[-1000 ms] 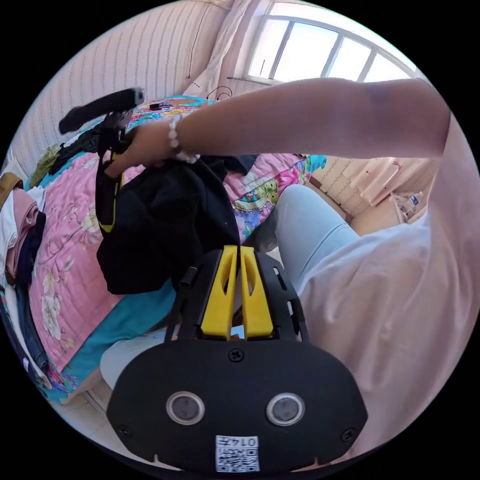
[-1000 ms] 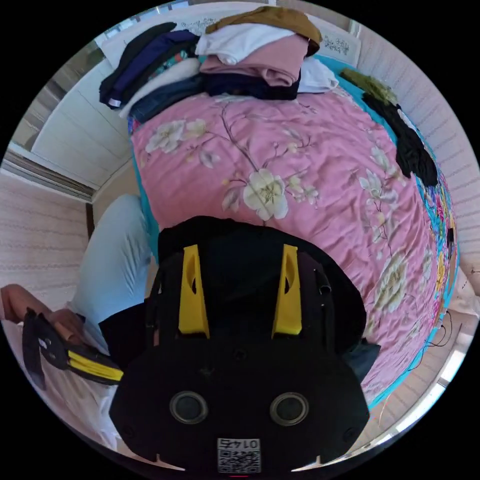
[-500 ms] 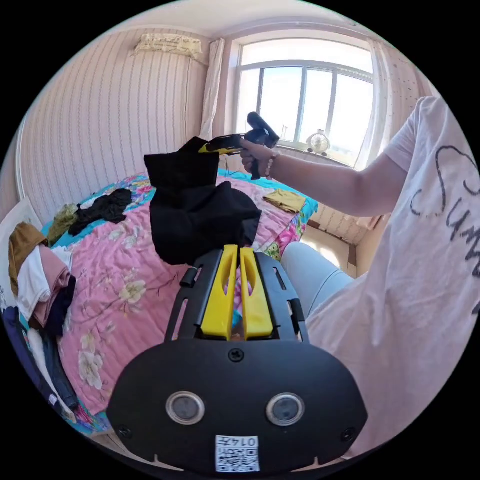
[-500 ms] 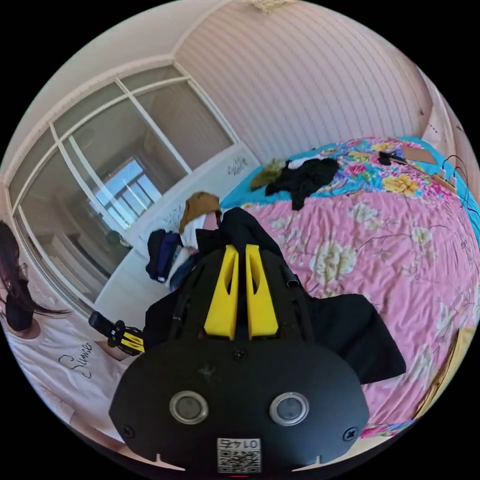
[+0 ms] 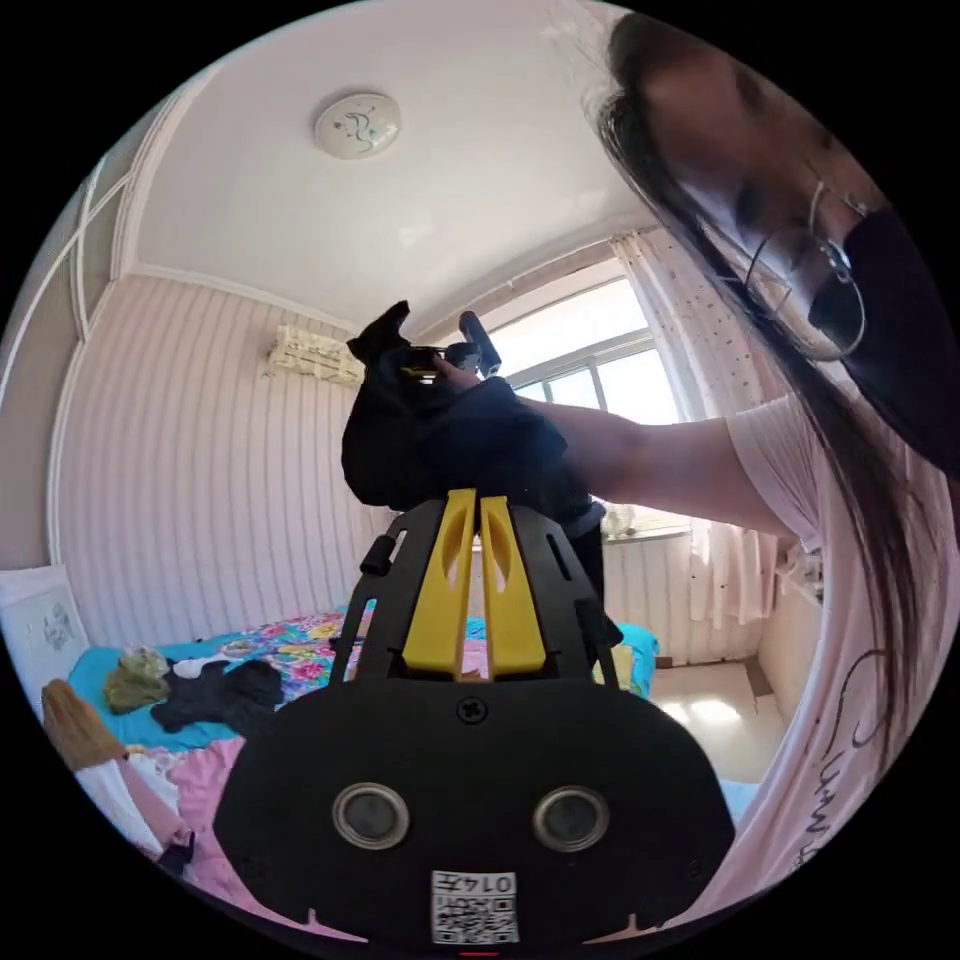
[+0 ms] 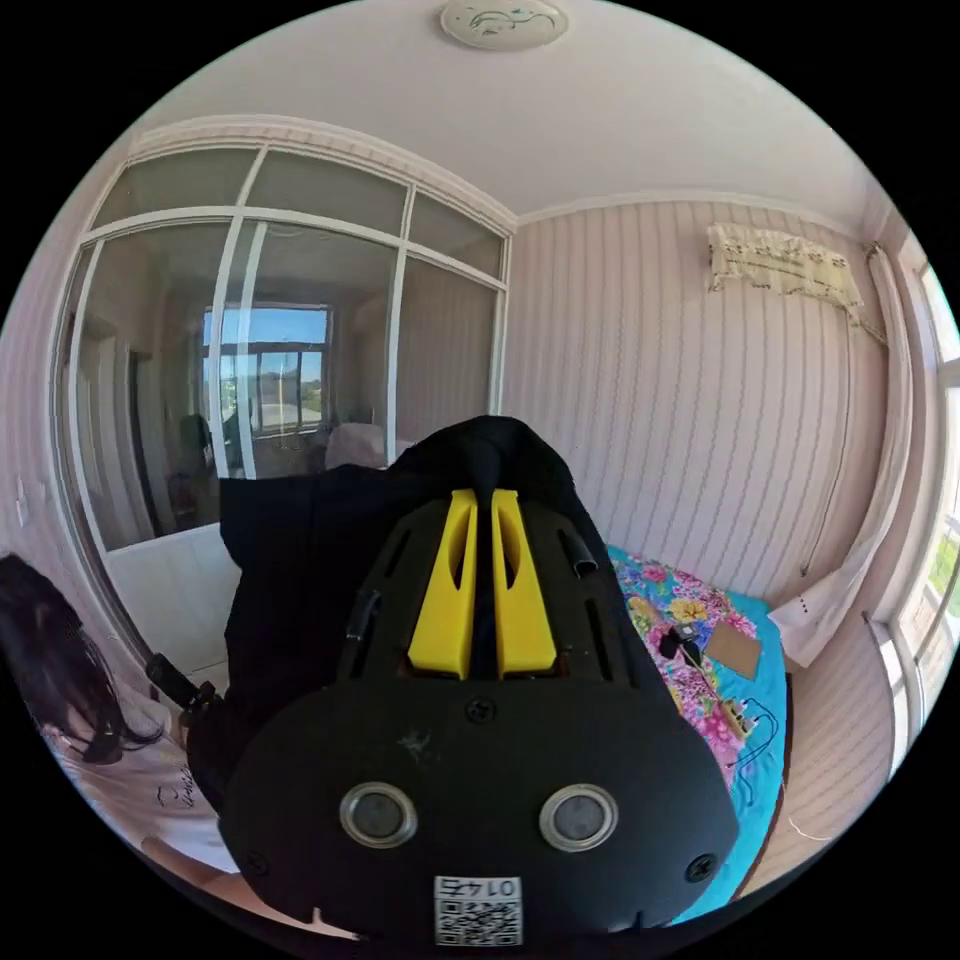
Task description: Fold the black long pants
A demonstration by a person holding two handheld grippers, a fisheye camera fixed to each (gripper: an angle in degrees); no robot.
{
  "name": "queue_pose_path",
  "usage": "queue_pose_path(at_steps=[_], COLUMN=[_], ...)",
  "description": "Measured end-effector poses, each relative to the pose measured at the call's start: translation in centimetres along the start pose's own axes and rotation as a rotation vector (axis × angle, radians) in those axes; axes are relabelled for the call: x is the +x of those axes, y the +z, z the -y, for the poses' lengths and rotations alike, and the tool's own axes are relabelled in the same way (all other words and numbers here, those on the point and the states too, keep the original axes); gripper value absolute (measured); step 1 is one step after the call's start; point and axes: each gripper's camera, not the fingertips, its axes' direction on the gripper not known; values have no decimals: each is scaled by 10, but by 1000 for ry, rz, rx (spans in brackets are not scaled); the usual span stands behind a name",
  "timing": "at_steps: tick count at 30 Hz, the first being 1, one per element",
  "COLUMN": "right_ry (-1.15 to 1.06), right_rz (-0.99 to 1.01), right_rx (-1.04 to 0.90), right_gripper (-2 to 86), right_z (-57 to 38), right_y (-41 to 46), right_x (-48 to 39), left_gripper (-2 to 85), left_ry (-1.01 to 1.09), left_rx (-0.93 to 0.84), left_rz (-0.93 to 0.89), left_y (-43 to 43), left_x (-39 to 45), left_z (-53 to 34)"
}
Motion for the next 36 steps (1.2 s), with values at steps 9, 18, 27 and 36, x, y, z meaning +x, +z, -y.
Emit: queue_pose_path(at_steps=[9,18,27,36], right_ry=[486,483,293,401], right_rz=[457,427,526,565], right_rx=[-476,-693,-572,-744], right_gripper=[15,16,34,79], right_z=[-319,-416,-283,-373], right_y=[386,431,481,514], right_x=[11,-22,-74,-98], left_gripper=[-10,-10,-10,0], left_ry=[-522,-685,-480,-879], left_rx=[-573,-764,-534,-942], left_rz=[405,420,782,821], left_y=[-103,-122,-168,-169], left_x=[-64,-100,-141,-187], left_z=[-198,-261,-198,-334])
